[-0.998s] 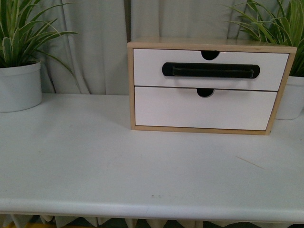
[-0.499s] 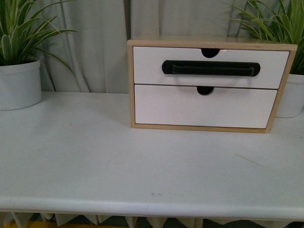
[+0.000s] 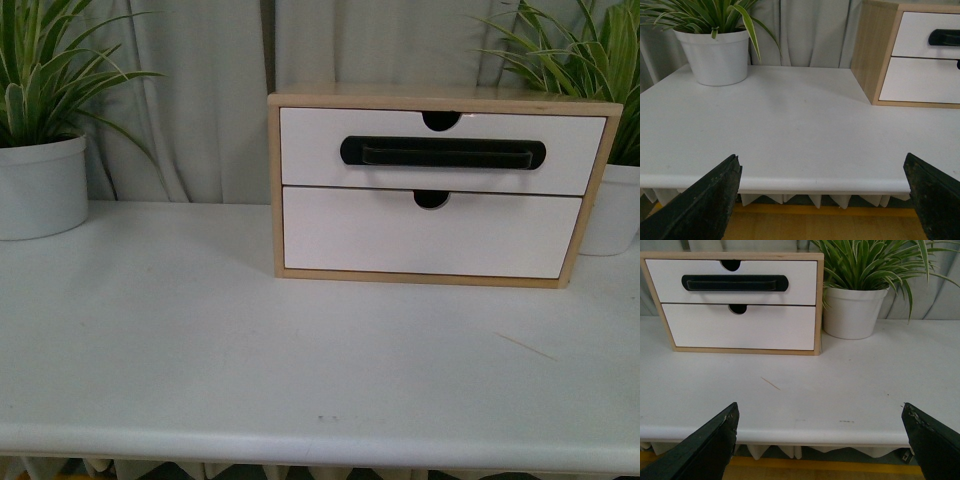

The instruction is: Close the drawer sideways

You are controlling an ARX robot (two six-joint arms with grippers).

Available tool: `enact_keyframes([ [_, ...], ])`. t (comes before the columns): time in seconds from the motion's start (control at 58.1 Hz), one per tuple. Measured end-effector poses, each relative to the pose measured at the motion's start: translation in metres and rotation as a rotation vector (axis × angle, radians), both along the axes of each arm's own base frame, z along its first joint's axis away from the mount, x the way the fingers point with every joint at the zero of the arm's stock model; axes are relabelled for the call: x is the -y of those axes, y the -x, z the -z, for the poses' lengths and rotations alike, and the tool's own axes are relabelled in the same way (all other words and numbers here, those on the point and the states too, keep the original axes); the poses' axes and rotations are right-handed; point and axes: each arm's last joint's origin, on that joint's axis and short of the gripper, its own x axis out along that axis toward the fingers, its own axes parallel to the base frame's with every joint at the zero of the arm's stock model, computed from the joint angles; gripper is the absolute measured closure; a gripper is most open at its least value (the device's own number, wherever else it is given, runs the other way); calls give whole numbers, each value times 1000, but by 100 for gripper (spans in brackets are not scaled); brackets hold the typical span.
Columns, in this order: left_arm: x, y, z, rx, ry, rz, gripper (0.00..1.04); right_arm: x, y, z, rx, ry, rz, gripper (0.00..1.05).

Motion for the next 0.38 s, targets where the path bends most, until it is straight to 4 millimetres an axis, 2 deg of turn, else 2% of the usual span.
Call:
enact_keyframes([
  [0.378, 0, 0, 0, 0, 0, 0, 6, 0, 0, 0, 0, 0, 0, 9],
])
